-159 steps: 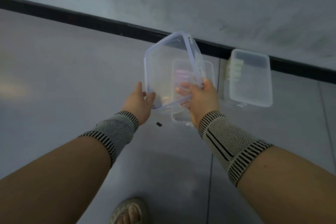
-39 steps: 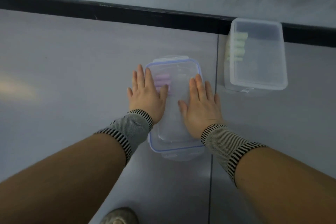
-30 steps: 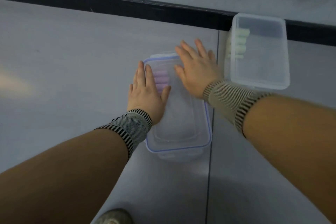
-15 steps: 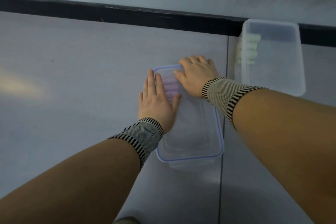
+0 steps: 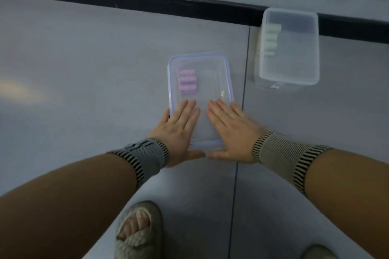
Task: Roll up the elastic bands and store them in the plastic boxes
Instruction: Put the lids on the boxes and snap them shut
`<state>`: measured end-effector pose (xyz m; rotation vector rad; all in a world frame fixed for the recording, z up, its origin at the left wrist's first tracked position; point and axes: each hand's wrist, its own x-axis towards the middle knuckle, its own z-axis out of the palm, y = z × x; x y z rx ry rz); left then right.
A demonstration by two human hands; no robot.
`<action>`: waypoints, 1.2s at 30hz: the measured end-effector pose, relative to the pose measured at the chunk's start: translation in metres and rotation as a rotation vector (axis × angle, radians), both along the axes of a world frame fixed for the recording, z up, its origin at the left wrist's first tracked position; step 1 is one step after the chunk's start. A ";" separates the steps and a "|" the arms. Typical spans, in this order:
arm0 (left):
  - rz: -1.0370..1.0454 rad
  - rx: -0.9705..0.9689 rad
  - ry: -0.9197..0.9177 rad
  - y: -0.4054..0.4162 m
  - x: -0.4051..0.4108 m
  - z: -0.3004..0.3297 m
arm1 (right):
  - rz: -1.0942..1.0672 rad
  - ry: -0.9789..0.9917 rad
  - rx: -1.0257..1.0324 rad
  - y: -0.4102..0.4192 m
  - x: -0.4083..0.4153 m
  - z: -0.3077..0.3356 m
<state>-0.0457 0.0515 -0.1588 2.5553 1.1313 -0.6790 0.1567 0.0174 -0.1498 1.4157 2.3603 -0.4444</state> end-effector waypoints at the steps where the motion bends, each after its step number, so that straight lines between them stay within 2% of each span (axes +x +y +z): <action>1: -0.015 0.002 0.027 0.000 0.001 0.003 | 0.007 -0.014 0.008 0.000 -0.001 0.000; 17: 0.021 0.054 0.071 -0.006 0.011 0.001 | -0.108 -0.054 0.168 -0.004 -0.017 -0.017; 23: 0.031 0.033 0.074 -0.005 0.011 0.004 | -0.082 -0.028 0.095 -0.002 -0.014 -0.009; 29: 0.053 0.127 0.059 0.027 0.032 0.010 | -0.174 -0.038 0.110 0.035 -0.006 -0.006; 36: 0.097 0.108 0.027 0.072 0.063 0.008 | -0.264 -0.024 0.101 0.077 0.016 -0.004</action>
